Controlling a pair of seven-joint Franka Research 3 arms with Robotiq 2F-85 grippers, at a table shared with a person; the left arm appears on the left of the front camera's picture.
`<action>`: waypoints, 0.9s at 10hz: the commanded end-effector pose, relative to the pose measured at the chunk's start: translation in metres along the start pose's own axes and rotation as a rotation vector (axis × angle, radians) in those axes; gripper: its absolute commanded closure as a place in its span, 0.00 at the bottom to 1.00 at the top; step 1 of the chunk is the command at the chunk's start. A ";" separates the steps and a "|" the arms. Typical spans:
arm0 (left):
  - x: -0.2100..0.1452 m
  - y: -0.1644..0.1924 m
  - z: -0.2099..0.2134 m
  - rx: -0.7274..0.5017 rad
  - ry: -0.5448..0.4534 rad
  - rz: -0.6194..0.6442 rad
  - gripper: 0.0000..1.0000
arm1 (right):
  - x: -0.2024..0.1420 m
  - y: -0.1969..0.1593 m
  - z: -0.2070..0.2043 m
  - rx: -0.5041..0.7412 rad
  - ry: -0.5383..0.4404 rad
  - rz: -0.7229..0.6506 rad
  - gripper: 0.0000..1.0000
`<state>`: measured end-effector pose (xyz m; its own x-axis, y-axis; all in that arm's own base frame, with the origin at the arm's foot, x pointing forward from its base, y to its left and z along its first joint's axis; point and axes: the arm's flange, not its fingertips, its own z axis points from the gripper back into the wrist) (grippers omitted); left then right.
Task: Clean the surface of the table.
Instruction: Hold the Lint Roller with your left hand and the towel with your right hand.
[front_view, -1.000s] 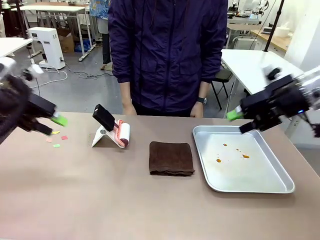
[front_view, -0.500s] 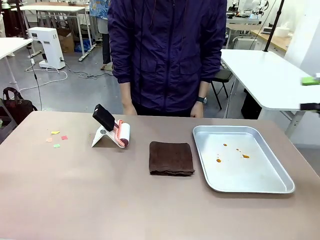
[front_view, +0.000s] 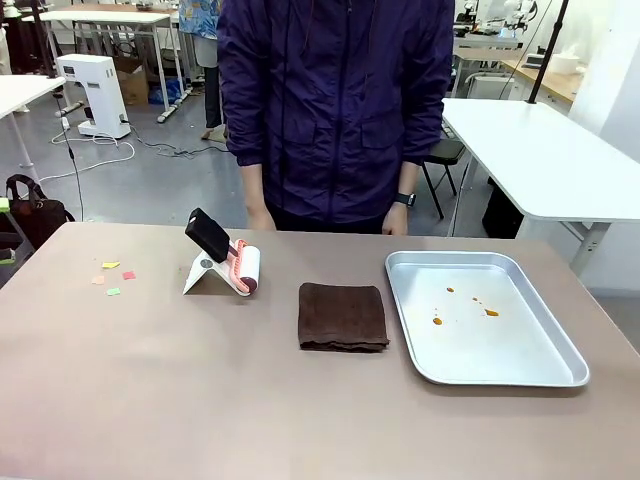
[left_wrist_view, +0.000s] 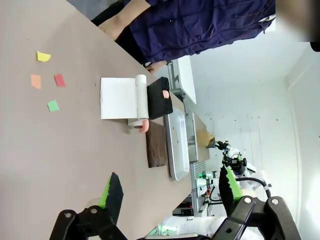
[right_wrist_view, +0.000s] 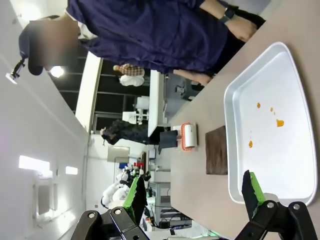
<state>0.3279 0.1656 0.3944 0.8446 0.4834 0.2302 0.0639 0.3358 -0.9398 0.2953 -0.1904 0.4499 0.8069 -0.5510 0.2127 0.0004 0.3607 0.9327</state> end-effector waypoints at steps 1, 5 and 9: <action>-0.007 0.002 0.005 -0.021 0.029 -0.015 0.00 | -0.001 0.013 -0.006 0.020 0.017 0.017 0.00; -0.007 0.002 0.005 -0.021 0.029 -0.015 0.00 | -0.001 0.013 -0.006 0.020 0.017 0.017 0.00; 0.010 -0.015 -0.002 -0.014 0.097 -0.065 0.00 | -0.006 0.049 -0.047 -0.082 0.188 0.215 0.00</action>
<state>0.3276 0.1658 0.4023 0.8631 0.4420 0.2442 0.0921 0.3375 -0.9368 0.3102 -0.1498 0.4686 0.8704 -0.4081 0.2754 -0.0690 0.4527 0.8890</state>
